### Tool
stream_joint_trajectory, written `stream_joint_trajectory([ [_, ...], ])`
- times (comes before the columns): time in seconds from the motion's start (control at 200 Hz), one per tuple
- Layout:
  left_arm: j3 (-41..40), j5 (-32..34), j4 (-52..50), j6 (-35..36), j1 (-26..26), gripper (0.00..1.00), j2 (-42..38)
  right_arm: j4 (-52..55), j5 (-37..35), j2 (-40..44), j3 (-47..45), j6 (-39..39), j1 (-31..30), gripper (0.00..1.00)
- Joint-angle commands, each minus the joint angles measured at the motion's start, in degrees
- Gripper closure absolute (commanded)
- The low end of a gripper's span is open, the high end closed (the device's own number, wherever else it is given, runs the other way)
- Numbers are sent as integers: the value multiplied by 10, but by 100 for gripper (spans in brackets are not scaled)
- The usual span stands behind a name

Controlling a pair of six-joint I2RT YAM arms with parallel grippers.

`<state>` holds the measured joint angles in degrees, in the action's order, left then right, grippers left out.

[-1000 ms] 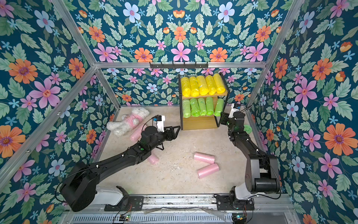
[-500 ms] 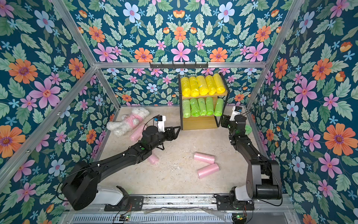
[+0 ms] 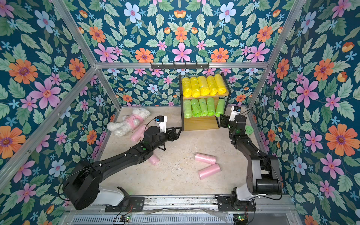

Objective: Sort the rolls of trash bags by color and place them on the shelf
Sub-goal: Place the roll of trash bags on the shelf.

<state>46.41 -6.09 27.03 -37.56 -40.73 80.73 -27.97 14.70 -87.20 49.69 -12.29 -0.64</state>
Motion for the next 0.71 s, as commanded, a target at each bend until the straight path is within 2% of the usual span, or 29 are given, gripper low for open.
stream_joint_trajectory([
  [0.0, 3, -2, 10, 1, 0, 20, -2, 3, -6, -14, 19, 9, 0, 46],
  [0.475, -1, 4, 6, 5, 0, 20, -8, 31, -68, -32, 42, 19, 2, 53],
  [0.62, 0, 5, 6, 6, 0, 20, -8, 29, -61, -26, 33, 18, 8, 53],
  [0.7, -1, 5, 6, 6, 0, 20, -7, 22, -27, -15, 23, 23, 11, 52],
])
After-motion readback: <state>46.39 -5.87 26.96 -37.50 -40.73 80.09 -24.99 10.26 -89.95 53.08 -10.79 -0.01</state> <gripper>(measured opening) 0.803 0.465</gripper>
